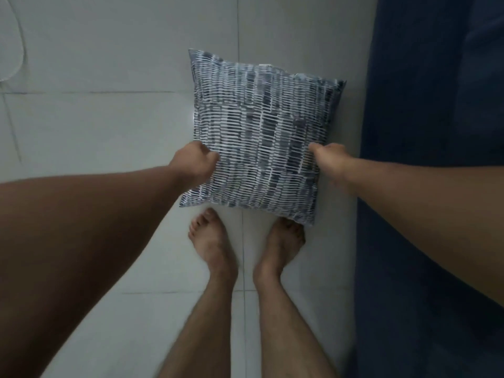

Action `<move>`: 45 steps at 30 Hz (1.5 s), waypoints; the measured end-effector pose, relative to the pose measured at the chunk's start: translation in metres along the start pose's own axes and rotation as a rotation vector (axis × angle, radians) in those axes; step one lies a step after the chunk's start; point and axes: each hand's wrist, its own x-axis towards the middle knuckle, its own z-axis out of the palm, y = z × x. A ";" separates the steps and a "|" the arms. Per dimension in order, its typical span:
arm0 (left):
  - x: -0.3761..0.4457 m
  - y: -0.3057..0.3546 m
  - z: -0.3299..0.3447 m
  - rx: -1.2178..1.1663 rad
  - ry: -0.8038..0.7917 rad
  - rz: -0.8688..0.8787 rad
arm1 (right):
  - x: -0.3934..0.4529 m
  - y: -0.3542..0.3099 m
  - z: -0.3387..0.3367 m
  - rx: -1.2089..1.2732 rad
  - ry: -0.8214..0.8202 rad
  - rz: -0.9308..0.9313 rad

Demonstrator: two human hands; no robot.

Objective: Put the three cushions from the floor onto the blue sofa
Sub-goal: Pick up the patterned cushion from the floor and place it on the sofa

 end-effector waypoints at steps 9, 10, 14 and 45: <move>0.055 0.009 0.005 -0.730 -0.080 -0.189 | 0.058 -0.005 0.012 0.361 -0.147 0.058; 0.056 0.010 0.002 -0.769 -0.129 -0.201 | 0.061 -0.005 0.014 0.402 -0.171 0.049; 0.048 0.007 -0.007 -0.859 -0.243 -0.184 | 0.055 -0.007 0.013 0.294 -0.184 0.043; -0.246 0.129 -0.279 -1.088 -0.023 0.040 | -0.313 -0.119 -0.172 0.554 -0.016 -0.405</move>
